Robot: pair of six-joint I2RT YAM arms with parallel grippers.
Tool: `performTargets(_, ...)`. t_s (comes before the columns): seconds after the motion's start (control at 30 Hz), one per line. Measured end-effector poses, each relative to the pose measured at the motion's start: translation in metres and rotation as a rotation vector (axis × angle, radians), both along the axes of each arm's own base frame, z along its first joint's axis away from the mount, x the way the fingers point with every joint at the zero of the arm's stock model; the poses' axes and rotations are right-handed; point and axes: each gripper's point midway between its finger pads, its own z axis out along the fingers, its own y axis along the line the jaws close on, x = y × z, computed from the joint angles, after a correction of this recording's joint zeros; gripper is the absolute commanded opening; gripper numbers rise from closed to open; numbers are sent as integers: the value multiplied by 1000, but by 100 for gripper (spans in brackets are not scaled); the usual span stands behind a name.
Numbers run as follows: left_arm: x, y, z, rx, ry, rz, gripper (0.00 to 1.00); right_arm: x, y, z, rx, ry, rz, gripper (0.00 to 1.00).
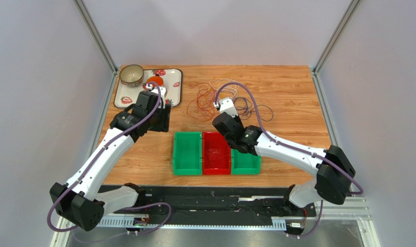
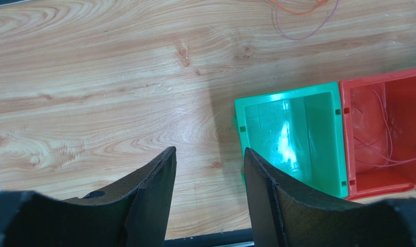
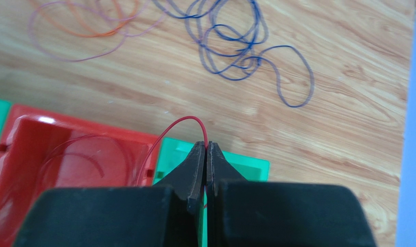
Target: Untangle the cables
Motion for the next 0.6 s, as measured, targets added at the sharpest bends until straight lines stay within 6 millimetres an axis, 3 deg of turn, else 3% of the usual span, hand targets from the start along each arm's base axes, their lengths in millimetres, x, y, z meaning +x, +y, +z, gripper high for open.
performTargets(0.27,0,-1,0,-3,0,-6,59,-14,50,-31,62,127,155,0)
performTargets(0.43,0,-1,0,-4,0,-7,59,-21,65,-55,87,207,197,0)
performTargets(0.6,0,-1,0,-4,1,-8,59,-26,77,-59,142,244,221,0)
